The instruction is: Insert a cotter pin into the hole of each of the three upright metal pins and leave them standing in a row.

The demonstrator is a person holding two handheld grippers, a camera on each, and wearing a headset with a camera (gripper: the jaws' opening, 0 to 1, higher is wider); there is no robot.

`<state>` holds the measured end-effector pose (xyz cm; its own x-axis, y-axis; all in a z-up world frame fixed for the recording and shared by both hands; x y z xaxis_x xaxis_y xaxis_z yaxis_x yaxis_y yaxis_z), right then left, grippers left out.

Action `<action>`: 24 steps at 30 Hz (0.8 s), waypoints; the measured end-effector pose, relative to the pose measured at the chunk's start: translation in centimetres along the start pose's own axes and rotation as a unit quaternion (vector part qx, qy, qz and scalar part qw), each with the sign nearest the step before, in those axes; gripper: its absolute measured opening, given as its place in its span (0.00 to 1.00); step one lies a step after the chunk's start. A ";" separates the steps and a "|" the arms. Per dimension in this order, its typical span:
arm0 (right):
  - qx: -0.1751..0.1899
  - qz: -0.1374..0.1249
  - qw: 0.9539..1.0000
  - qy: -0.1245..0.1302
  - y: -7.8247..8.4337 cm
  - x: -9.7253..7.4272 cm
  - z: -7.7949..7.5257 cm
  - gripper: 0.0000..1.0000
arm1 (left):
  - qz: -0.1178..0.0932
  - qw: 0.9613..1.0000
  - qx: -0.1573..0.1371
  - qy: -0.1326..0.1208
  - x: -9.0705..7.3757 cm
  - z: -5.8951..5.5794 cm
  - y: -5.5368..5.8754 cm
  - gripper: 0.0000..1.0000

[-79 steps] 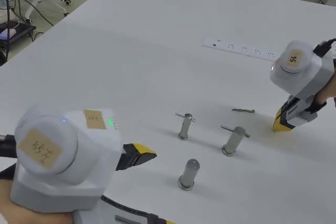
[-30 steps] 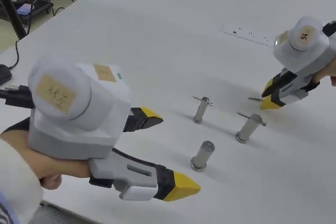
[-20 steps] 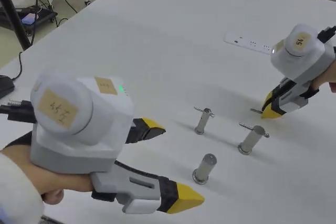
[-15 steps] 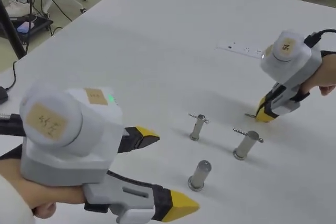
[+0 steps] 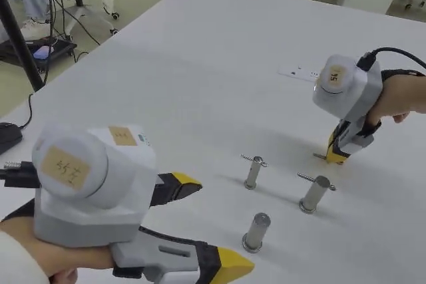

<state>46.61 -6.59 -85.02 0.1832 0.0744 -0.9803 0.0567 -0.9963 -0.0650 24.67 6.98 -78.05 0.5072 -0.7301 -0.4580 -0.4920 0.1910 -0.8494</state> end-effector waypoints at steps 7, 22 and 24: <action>0.005 -0.005 1.000 0.008 0.3 -0.3 0.4 0.02 | -0.001 1.000 0.005 -0.007 -0.5 -0.4 -0.4 0.68; -0.005 -0.073 0.995 0.060 0.4 -4.1 0.2 0.02 | -0.006 1.000 0.000 -0.020 -1.2 -0.3 -0.5 0.66; -0.007 -0.083 0.994 0.070 0.4 -4.9 0.2 0.02 | -0.008 1.000 -0.002 -0.021 -1.3 -0.2 -0.6 0.67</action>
<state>45.56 -7.41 -80.29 0.3052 0.2442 -0.9204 0.1120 -0.9691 -0.2200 24.18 7.69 -76.88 0.5445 -0.7044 -0.4553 -0.4866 0.1768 -0.8555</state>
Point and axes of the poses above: the centre of the closed fingertips' face, and the gripper's own axes: x roughly forward along the fingers, z roughly to its left, y roughly out of its underside, the point moved 2 cm from there along -x, roughly backward along the fingers, and after that the axes turned 6 degrees about y, right-handed, at the moved point
